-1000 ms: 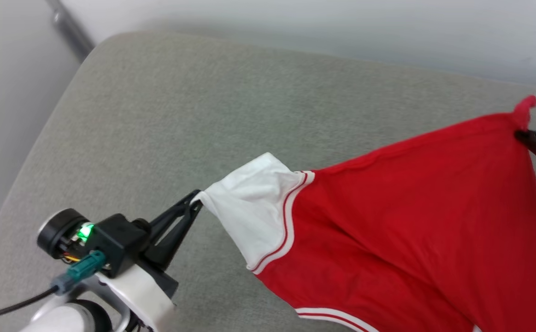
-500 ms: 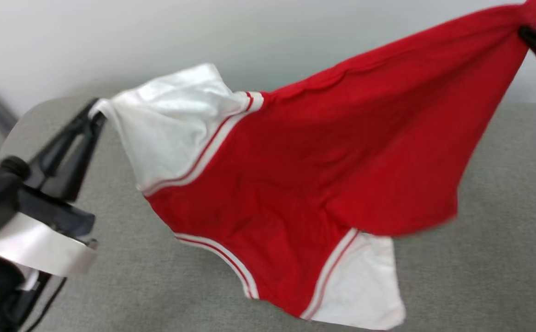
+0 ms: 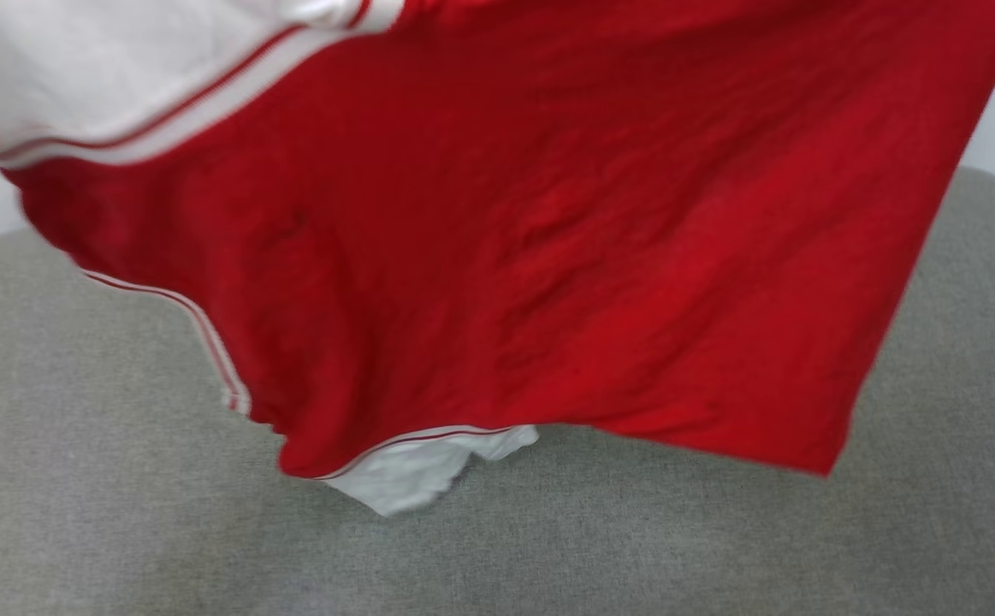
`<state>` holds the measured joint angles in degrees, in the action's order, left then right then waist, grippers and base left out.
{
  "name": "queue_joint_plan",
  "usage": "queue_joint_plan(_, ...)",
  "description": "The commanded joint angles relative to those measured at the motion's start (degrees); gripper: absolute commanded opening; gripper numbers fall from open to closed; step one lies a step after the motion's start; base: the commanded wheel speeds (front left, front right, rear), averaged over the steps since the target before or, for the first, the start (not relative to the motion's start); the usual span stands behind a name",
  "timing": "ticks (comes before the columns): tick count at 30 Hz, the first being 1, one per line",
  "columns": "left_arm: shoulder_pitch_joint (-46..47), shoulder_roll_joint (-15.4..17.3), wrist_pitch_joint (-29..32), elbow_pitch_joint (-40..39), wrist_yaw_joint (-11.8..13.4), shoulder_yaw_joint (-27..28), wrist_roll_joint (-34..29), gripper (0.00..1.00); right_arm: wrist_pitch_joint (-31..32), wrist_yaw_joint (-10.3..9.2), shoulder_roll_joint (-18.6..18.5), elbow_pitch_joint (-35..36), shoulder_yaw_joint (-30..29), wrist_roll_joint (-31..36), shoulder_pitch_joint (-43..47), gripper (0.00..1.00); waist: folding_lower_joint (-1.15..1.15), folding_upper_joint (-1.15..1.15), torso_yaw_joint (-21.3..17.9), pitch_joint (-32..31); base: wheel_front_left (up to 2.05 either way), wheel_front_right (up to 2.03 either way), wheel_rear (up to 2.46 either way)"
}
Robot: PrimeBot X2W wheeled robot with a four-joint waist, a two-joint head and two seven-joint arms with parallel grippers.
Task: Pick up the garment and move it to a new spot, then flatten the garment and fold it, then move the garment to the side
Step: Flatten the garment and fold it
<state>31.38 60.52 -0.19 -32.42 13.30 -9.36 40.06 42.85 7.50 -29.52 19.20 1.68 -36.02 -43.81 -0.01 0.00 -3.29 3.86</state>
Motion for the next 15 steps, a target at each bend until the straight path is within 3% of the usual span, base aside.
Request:
queue_joint_plan(1, 0.88, -0.04, -0.04, -0.07, -0.12, 0.33, 0.34, 0.0, -0.28, -0.02, 0.4, 0.3, -0.2, 0.39, -1.02, 0.0, 0.01, 0.0, -0.89, 1.38, 0.0, 0.0, 0.0)
queue_joint_plan(8, 13.48, 0.17, 0.47, 5.48, -4.94, 1.04, 2.76, 0.0, -3.26, -0.02, 1.62, 1.32, -1.77, 3.04, -5.21, 0.0, 0.01, 0.0, -2.73, 9.14, 0.0, 0.0, 0.0)
queue_joint_plan(15, 30.85, -1.8, 1.25, 16.83, -11.84, -3.58, 0.16, 0.0, -8.07, -0.03, 2.11, -2.75, 0.0, 7.04, -12.29, 0.0, 0.01, 0.0, -3.91, 17.78, 0.0, 0.0, 0.0)
